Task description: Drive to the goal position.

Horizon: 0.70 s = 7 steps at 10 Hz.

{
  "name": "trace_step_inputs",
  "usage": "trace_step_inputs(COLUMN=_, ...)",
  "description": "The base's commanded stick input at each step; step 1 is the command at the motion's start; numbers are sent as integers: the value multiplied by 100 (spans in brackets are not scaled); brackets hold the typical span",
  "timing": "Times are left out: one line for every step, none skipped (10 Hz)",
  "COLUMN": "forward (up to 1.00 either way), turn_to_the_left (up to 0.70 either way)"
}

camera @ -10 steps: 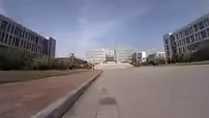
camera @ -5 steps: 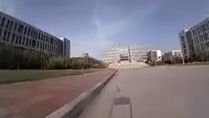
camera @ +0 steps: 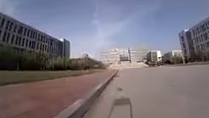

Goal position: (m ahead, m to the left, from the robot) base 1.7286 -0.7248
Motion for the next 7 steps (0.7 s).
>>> trace_step_inputs(forward=70, turn_to_the_left=0)
trace_step_inputs(forward=70, turn_to_the_left=0)
trace_step_inputs(forward=70, turn_to_the_left=0)
trace_step_inputs(forward=70, turn_to_the_left=0)
trace_step_inputs(forward=70, turn_to_the_left=0)
trace_step_inputs(forward=70, turn_to_the_left=0)
trace_step_inputs(forward=70, turn_to_the_left=0)
